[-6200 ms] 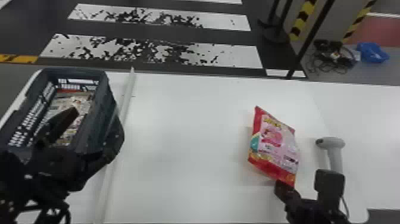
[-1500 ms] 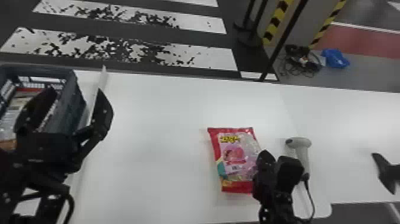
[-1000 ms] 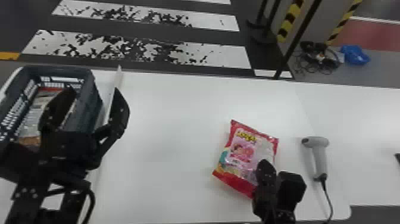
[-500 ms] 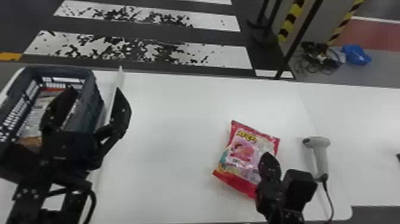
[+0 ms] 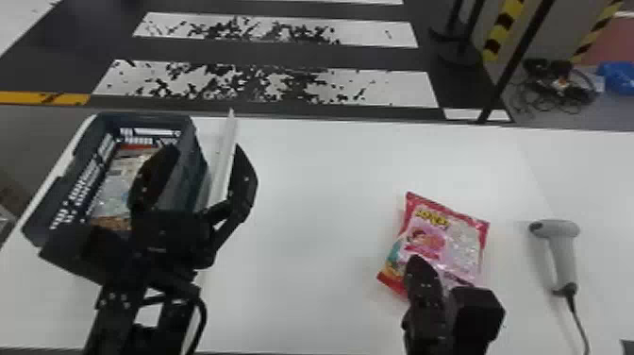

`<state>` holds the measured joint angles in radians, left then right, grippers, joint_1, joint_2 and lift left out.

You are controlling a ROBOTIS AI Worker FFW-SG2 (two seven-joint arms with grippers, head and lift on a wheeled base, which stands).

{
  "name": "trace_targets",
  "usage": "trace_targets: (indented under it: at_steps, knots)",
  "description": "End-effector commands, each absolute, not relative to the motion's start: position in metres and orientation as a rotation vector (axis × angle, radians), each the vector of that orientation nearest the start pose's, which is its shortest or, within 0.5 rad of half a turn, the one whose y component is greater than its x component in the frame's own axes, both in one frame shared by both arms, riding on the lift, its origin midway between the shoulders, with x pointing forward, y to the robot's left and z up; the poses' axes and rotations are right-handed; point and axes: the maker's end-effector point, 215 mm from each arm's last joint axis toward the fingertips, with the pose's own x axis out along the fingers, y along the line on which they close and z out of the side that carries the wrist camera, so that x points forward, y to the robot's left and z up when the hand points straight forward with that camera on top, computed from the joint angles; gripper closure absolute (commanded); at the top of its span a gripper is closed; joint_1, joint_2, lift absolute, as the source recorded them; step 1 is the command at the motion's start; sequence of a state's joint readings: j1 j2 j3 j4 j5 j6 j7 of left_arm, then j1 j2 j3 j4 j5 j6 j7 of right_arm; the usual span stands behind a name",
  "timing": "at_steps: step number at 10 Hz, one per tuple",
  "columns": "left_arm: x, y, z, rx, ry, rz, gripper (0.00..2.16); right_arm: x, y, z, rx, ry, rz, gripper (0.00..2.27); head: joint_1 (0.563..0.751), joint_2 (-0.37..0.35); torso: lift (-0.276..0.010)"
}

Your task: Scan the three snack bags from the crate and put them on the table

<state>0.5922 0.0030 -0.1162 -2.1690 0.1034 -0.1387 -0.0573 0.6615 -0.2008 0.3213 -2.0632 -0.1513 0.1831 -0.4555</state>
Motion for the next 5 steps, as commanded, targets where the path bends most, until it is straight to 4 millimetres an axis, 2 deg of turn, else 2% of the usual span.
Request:
trace_targets:
  at_steps: [1, 3, 5]
  knots:
    - [0.415, 0.160, -0.266, -0.168, -0.139, -0.145, 0.04, 0.341, -0.156, -0.481, 0.023, 0.444, -0.058, 2.13, 0.695, -0.003, -0.094]
    - [0.414, 0.160, -0.266, -0.167, -0.139, -0.145, 0.04, 0.339, -0.158, -0.499, 0.011, 0.472, -0.060, 2.13, 0.695, 0.005, -0.094]
    - [0.413, 0.161, -0.264, -0.167, -0.148, -0.143, 0.04, 0.341, -0.170, -0.500, 0.001, 0.470, -0.081, 2.13, 0.695, 0.000, -0.094]
